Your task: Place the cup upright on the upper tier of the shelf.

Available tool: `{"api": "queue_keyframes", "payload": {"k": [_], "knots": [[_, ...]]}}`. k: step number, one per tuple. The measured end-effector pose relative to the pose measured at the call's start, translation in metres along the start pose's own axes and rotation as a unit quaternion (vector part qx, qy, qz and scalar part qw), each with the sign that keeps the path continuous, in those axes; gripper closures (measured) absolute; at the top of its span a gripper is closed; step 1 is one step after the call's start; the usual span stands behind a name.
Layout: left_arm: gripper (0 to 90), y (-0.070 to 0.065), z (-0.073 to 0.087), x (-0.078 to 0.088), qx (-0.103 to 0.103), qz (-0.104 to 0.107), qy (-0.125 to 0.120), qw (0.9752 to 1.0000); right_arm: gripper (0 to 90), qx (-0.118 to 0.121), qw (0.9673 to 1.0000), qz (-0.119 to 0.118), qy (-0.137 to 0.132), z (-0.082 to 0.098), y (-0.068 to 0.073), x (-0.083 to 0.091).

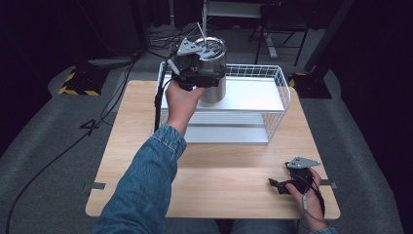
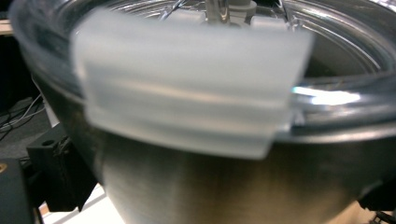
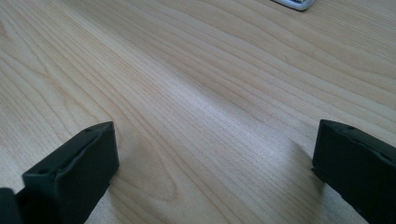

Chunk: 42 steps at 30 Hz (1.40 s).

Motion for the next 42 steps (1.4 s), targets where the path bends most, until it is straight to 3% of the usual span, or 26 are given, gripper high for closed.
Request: {"api": "queue_keyframes", "payload": {"k": [6,12,25,34,42], "knots": [[3.7,0.003,-0.003,-0.014,-0.005,-0.018,0.006,0.9998,0.6,0.000,1.0000,0.000,0.000,0.000,0.000,0.000],[3.7,0.008,-0.002,-0.026,0.004,-0.033,0.015,0.9993,0.6,-0.001,1.0000,0.000,-0.001,0.000,0.000,0.000],[3.7,0.010,0.005,-0.046,0.014,-0.040,0.036,0.9984,0.6,0.000,1.0000,0.000,0.000,0.000,0.000,0.000],[3.7,0.006,0.004,-0.051,-0.003,-0.047,0.046,0.9978,0.6,0.000,1.0000,0.000,-0.001,0.000,0.000,0.000],[3.4,0.007,0.006,-0.052,-0.002,-0.047,0.038,0.9982,0.6,0.000,1.0000,0.000,-0.001,0.000,0.000,0.000]]}}
Point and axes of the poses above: each handheld gripper's, and its own axes: x roughly backward along the jaws, z roughly out of its underside, y roughly to its left, the point moved 2 cm from there along -x, roughly forward along the jaws, and after that the axes turned 3 degrees about y, right-handed, at the moved point
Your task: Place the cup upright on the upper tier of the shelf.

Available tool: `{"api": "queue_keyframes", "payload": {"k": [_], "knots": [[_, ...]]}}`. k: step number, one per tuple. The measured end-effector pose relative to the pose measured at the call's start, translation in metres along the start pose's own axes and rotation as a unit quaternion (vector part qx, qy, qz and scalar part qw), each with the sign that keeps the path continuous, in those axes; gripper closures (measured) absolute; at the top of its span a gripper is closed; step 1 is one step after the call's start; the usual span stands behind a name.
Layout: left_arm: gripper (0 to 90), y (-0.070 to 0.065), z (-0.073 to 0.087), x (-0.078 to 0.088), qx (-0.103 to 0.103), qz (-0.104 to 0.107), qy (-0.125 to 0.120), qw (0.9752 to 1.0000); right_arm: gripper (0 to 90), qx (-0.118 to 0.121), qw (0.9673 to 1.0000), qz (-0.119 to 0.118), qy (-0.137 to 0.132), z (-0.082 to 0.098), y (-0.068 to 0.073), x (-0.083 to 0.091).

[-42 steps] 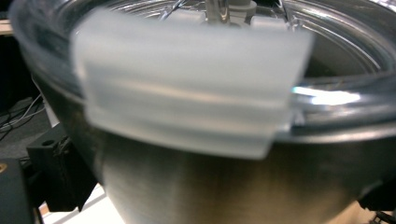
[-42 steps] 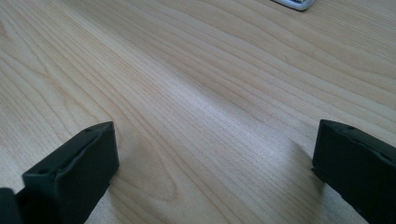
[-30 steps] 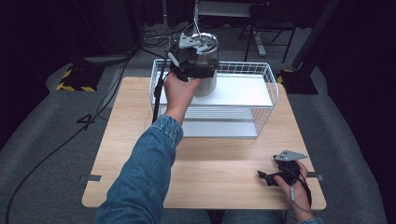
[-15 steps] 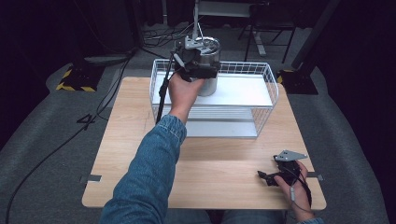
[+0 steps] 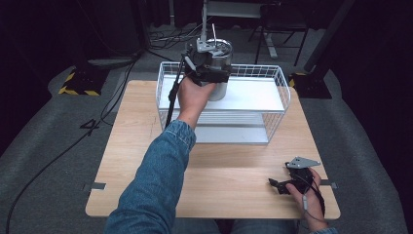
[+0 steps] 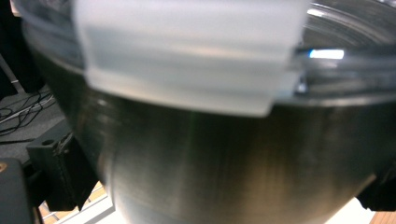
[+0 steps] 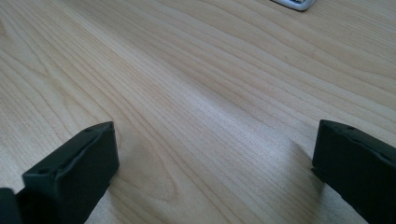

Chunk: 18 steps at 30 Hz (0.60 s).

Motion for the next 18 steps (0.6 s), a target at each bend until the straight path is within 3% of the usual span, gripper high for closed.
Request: {"api": "queue_keyframes", "payload": {"k": [15,18], "knots": [[0.0,0.0016,0.0032,0.0019,0.012,0.009,-0.014,0.9998,0.6,0.001,1.0000,0.000,0.001,0.0000,-0.0003,0.0001],[0.0,0.0010,0.0030,0.0066,0.007,0.009,-0.023,0.9997,0.6,0.001,1.0000,0.000,0.001,0.0000,-0.0003,0.0001]]}}
Point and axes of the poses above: each handheld gripper's, and its own axes: x roughly backward along the jaws, z roughly out of its underside, y roughly to its left, the point moved 2 cm from there along -x, roughly forward along the jaws, and after that the axes turned 3 degrees about y, right-handed, at the moved point
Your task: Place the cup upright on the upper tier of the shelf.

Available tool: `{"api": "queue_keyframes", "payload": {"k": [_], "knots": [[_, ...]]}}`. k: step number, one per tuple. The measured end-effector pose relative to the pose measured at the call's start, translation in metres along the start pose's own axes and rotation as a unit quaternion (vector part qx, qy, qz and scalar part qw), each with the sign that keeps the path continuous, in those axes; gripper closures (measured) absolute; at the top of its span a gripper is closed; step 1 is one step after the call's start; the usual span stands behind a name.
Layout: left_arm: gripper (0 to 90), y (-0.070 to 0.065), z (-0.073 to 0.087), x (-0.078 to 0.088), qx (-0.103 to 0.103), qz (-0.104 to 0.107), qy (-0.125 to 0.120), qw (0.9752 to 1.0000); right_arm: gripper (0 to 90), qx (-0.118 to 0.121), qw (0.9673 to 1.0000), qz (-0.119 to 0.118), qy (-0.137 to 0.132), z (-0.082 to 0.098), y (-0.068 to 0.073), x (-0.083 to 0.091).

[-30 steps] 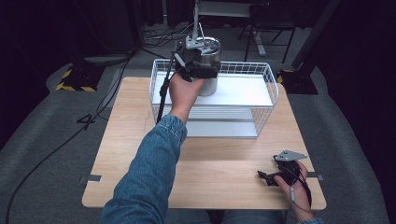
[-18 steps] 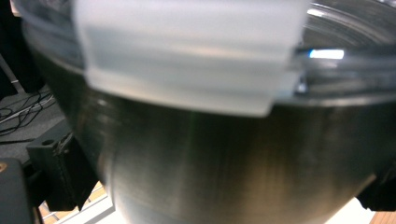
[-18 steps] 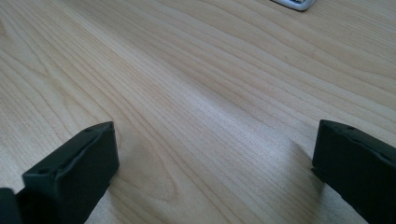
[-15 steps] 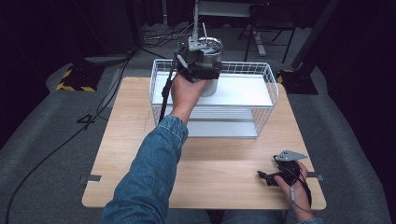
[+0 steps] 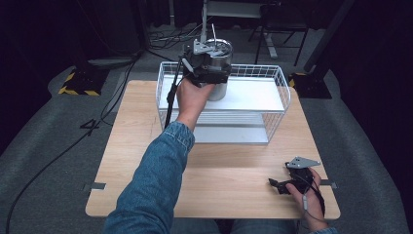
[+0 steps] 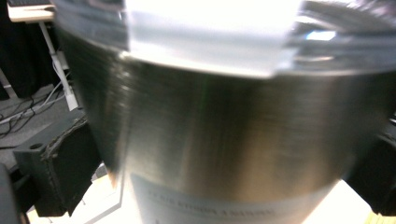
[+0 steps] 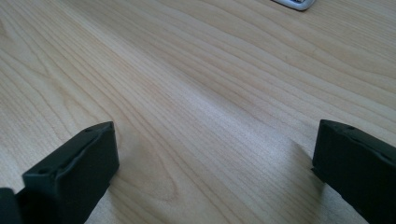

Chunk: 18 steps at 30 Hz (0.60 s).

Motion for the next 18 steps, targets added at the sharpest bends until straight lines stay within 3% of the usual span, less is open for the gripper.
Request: {"api": "queue_keyframes", "payload": {"k": [8,18], "knots": [[0.0,-0.001,0.001,0.015,-0.009,0.000,-0.012,0.9999,0.5,-0.001,1.0000,0.000,-0.001,0.000,0.000,0.000],[0.0,-0.009,0.003,0.047,-0.016,0.026,-0.029,0.9991,0.4,-0.002,1.0000,-0.002,0.000,0.000,0.000,0.000]]}}
Point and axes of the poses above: each handheld gripper's, and its own axes: x roughly backward along the jaws, z roughly out of its underside, y roughly to its left, the point moved 2 cm from there along -x, roughly forward along the jaws, and after that the axes turned 3 degrees about y, right-handed, at the moved point
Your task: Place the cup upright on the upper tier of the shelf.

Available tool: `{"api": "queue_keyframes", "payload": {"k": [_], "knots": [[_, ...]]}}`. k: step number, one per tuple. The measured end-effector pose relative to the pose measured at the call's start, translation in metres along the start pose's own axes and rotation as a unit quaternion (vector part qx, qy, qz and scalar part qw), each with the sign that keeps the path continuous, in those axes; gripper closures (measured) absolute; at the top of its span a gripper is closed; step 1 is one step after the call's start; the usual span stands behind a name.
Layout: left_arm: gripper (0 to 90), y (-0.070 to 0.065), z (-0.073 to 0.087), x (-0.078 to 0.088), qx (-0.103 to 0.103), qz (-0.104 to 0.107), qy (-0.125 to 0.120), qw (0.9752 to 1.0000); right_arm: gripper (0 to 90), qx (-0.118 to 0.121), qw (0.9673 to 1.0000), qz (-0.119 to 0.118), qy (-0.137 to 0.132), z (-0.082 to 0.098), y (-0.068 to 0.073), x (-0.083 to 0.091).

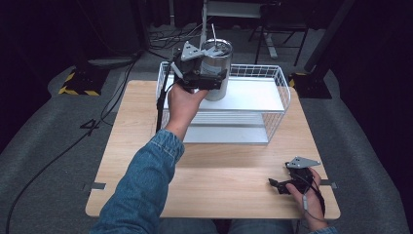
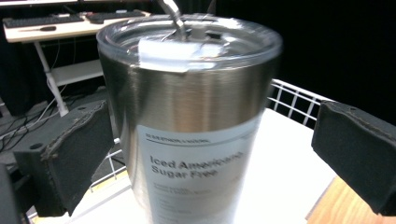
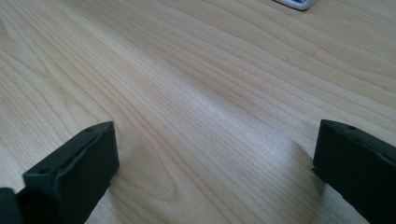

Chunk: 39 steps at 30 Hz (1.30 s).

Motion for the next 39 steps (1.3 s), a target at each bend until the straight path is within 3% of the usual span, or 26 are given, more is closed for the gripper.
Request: {"api": "queue_keyframes", "payload": {"k": [14,19,30,39], "knots": [[0.0,-0.021,0.012,0.054,-0.029,0.039,-0.011,0.9987,0.2,0.007,0.9999,-0.007,0.001,-0.005,-0.001,-0.005],[0.0,-0.024,0.020,0.077,-0.044,0.037,-0.008,0.9983,0.2,0.010,0.9999,-0.008,0.001,-0.006,-0.002,-0.005],[0.0,-0.025,0.041,0.115,-0.035,0.039,-0.012,0.9986,0.2,0.014,0.9998,-0.013,0.001,-0.007,-0.003,-0.006],[0.0,-0.019,0.060,0.130,-0.037,0.044,0.006,0.9984,0.2,0.016,0.9998,-0.013,0.002,-0.008,-0.003,-0.007]]}}
Point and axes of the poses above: each handheld gripper's, and its own axes: x roughly backward along the jaws, z roughly out of its underside, y roughly to its left, the point moved 2 cm from there along -x, roughly forward along the jaws, and after that the axes turned 3 degrees about y, right-handed, at the moved point
